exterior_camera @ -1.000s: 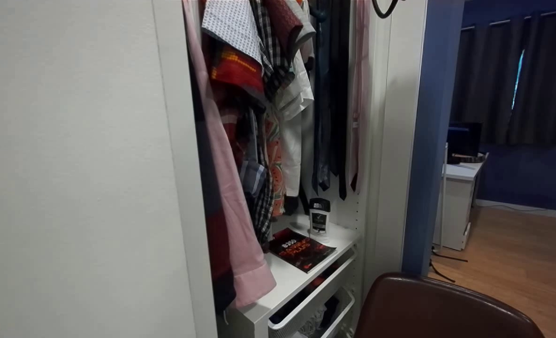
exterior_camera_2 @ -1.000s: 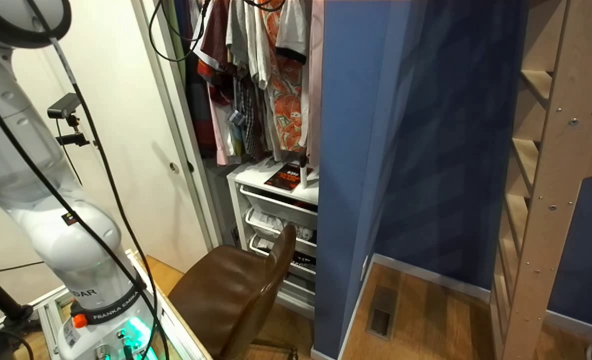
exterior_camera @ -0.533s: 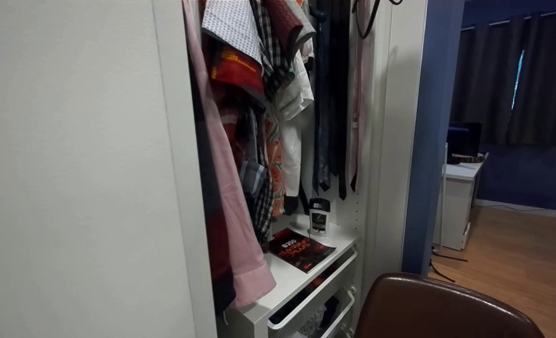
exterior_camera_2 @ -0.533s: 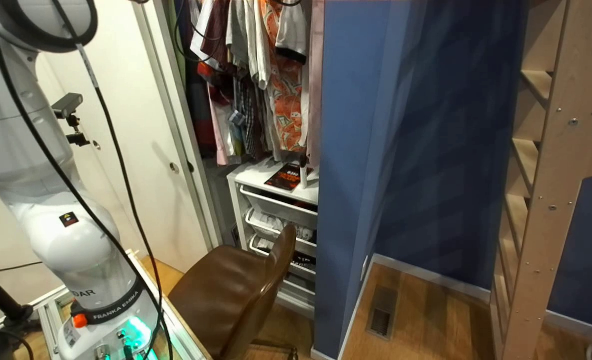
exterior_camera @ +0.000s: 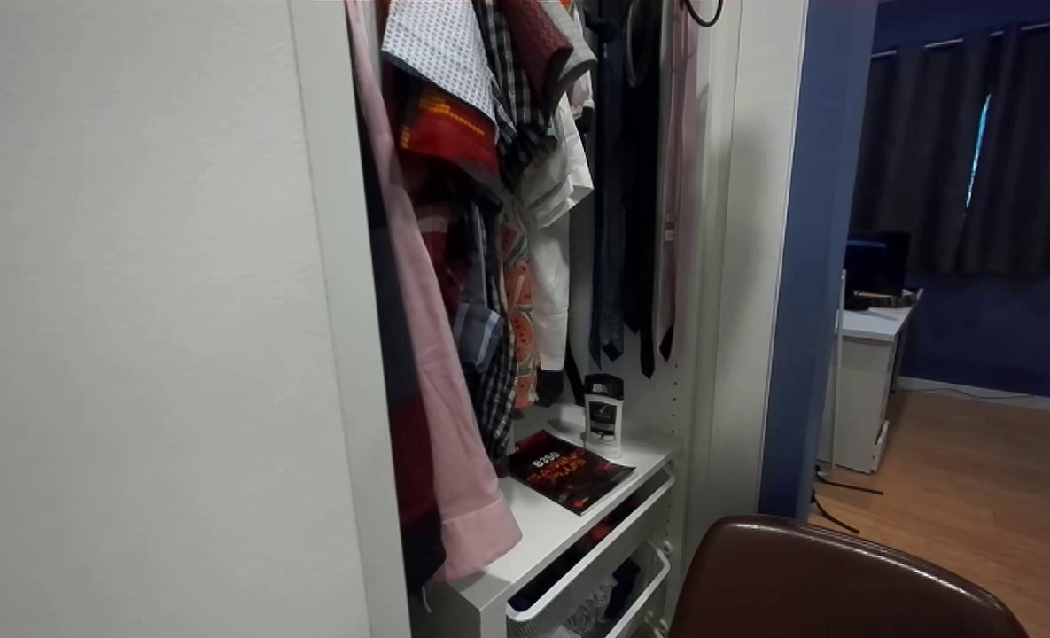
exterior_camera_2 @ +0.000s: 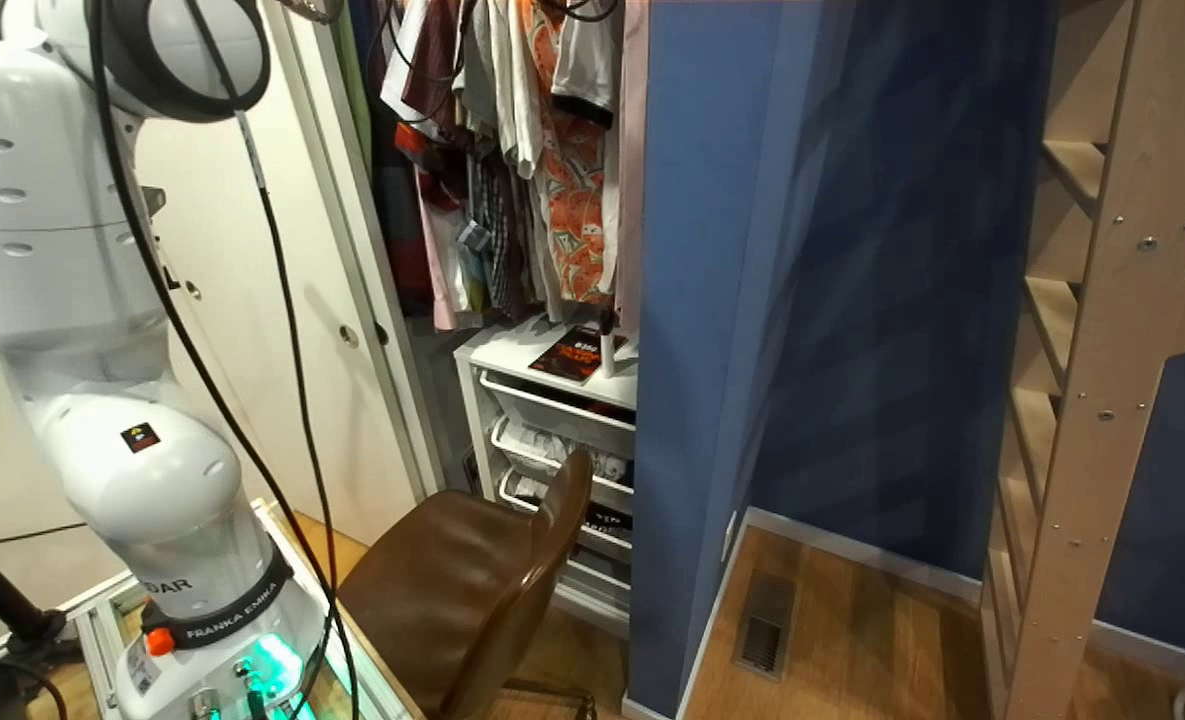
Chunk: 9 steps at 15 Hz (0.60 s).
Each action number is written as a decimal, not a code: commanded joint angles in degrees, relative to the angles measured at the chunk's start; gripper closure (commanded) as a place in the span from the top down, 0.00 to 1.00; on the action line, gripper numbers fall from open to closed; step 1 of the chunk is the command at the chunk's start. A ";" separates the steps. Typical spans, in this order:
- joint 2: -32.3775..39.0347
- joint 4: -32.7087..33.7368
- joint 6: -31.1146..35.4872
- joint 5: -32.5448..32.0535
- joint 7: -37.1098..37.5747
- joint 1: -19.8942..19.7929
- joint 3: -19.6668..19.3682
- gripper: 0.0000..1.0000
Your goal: Remove the hang wire with white shirt and put it on the chair
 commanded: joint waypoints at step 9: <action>8.30 11.27 -0.21 1.77 -0.24 -0.23 1.27 0.19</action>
